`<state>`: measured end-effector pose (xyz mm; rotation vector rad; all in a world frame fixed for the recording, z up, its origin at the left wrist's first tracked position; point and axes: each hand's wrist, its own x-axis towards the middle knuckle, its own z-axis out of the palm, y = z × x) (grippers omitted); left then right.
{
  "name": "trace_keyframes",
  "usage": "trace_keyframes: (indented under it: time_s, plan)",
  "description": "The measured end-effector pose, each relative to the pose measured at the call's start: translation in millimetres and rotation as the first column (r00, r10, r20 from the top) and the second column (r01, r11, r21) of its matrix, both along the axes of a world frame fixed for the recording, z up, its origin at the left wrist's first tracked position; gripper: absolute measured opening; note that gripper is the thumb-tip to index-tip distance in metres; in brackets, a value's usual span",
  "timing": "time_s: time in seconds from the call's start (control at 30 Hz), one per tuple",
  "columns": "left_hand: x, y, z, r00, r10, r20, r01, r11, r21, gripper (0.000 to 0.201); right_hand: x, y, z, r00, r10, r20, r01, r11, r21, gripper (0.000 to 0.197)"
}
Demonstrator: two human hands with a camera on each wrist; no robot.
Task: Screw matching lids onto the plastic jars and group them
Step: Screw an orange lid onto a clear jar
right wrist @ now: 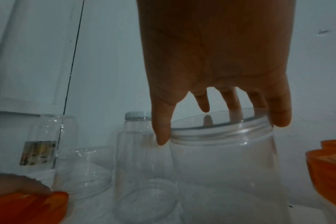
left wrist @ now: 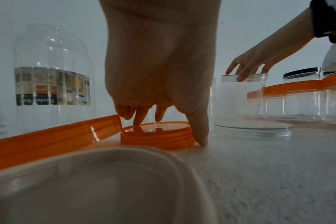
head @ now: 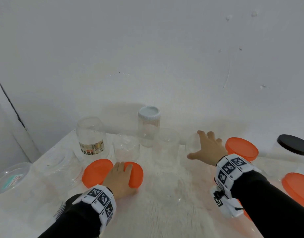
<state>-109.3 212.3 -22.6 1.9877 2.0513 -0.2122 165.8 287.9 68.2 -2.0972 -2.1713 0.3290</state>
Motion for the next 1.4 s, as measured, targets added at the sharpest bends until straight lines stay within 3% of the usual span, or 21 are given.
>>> trace_keyframes:
  time_s: [0.23, 0.43, 0.53, 0.63, 0.7, 0.83, 0.97, 1.17, 1.3, 1.4]
  plan:
    - [3.4, 1.6, -1.8, 0.997, 0.019, -0.079, -0.021, 0.999, -0.031, 0.093, 1.9, 17.8, -7.9, 0.998, -0.060, 0.031, 0.061, 0.998, -0.021, 0.077]
    - [4.1, 3.3, 4.2, 0.999, 0.036, -0.041, -0.037, 0.999, -0.037, 0.094, 2.8, 19.6, -9.9, 0.992, -0.098, 0.075, 0.102, 0.993, -0.055, 0.068]
    - [2.1, 2.3, 6.6, 0.998, 0.050, 0.048, -0.048, 0.998, -0.041, 0.098, -11.3, 15.9, -3.4, 0.997, -0.065, 0.031, 0.059, 0.984, 0.166, 0.062]
    - [2.1, -3.1, 10.8, 0.982, 0.074, 0.172, -0.065, 0.996, -0.057, 0.101, -40.2, 10.9, 5.3, 0.985, 0.154, -0.082, -0.103, 0.892, 0.441, 0.049]
    - [2.6, -10.0, 15.1, 0.960, 0.102, 0.261, -0.087, 0.994, -0.069, 0.101, -65.3, 7.9, 7.1, 0.951, 0.306, -0.054, -0.240, 0.834, 0.497, 0.041]
    - [-3.1, -27.5, 23.9, 0.865, 0.205, 0.458, -0.190, 0.979, -0.078, 0.102, -115.5, 7.1, -4.7, 0.864, 0.503, -0.020, -0.450, 0.790, 0.417, 0.043]
    - [-19.5, -45.2, 29.5, 0.746, 0.306, 0.591, -0.340, 0.939, -0.058, 0.100, -155.0, 11.3, -20.8, 0.834, 0.548, -0.065, -0.527, 0.825, 0.204, 0.055]
    - [-49.3, -76.2, 28.3, 0.540, 0.278, 0.795, -0.436, 0.900, -0.018, 0.119, -192.9, 19.3, -37.9, 0.868, 0.487, -0.099, -0.495, 0.866, -0.079, 0.071]
    - [-56.6, -87.6, 26.6, 0.471, 0.268, 0.841, -0.442, 0.896, -0.039, 0.119, -207.5, 22.6, -42.7, 0.894, 0.401, -0.199, -0.433, 0.887, -0.162, 0.070]
    - [-57.7, -90.3, 26.0, 0.450, 0.273, 0.850, -0.451, 0.891, -0.047, 0.110, -211.6, 18.8, -44.0, 0.913, 0.363, -0.187, -0.385, 0.917, -0.102, 0.061]
